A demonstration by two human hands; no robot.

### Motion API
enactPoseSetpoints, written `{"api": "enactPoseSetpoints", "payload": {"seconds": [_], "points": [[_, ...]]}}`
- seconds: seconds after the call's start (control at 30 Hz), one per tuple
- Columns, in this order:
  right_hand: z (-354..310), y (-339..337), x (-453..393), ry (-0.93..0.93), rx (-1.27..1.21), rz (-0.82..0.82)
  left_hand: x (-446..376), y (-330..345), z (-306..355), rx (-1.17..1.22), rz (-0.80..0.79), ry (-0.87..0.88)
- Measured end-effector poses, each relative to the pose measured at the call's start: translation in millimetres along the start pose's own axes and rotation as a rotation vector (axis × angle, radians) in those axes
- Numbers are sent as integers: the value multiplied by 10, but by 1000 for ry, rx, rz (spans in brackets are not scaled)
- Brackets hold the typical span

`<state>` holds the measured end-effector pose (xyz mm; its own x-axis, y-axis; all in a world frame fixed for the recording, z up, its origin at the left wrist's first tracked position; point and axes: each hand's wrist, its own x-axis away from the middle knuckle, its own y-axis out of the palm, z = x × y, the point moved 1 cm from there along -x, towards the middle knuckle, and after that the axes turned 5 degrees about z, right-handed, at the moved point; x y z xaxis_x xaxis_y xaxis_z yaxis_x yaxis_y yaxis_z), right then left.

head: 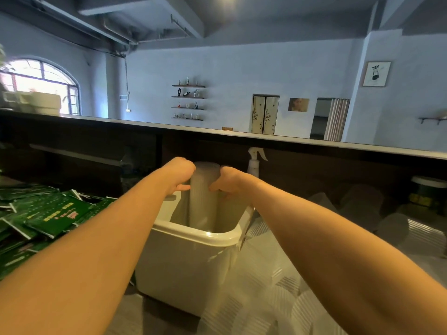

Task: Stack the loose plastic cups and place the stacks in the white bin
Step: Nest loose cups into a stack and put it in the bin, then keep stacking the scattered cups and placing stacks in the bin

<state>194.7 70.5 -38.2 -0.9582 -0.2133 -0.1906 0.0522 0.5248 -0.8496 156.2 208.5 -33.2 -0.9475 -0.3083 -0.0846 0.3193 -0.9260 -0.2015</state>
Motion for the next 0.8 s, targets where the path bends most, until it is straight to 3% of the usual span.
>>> {"api": "enactPoseSetpoints", "payload": {"seconds": [0.17,0.3,0.47,0.63,0.8], "points": [[-12,-119,146,-6,-23,18,140,-12,96,-157,-42,121],[-54,-333,382,-20,3,83,356,-33,209,-298,41,295],[-49,-629,925,-67,-73,160,877,-51,325,-262,79,370],[87,-920,1667,-110,-102,304,1561,46,325,-299,153,556],[313,-1080,2363,-99,-84,331,2169,228,267,-267,161,684]]}}
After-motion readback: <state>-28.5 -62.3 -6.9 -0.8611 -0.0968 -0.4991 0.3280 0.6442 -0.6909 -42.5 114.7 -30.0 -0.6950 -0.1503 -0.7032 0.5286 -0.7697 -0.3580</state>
